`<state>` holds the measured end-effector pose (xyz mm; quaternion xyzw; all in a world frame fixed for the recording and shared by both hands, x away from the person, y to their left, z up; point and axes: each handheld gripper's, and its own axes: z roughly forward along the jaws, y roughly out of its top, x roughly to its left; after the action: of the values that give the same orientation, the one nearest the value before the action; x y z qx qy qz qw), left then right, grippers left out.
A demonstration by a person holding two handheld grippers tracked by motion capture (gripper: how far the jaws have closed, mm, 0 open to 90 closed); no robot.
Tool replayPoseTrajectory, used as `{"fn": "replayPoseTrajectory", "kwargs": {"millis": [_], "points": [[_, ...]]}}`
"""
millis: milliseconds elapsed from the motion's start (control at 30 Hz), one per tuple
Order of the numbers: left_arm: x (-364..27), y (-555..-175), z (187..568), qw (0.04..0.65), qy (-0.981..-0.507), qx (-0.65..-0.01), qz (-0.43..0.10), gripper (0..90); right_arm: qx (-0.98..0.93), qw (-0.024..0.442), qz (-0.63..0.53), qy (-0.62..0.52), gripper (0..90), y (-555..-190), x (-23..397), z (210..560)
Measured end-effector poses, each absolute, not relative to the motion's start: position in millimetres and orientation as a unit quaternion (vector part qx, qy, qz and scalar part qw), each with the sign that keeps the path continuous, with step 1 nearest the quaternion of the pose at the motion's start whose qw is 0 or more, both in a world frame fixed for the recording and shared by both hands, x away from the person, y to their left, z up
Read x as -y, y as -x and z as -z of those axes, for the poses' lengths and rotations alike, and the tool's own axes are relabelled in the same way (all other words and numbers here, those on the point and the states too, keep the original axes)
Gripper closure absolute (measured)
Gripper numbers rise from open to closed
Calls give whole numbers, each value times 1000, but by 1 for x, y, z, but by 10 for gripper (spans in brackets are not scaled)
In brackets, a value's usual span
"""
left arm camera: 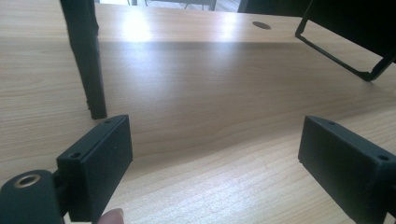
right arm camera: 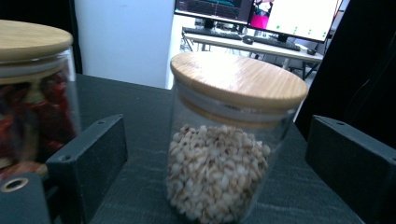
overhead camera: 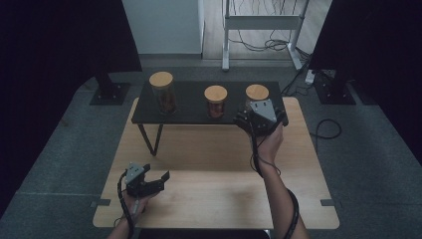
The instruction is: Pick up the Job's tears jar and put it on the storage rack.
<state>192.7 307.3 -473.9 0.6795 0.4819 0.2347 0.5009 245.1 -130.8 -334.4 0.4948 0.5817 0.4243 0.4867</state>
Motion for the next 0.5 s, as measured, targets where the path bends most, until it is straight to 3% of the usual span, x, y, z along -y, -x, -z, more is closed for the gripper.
{"fn": "replayPoseTrajectory", "kwargs": {"millis": [500], "points": [[-307, -193, 476, 496, -680, -487, -232, 95, -557, 471, -464, -502, 47, -206, 146, 369]]}}
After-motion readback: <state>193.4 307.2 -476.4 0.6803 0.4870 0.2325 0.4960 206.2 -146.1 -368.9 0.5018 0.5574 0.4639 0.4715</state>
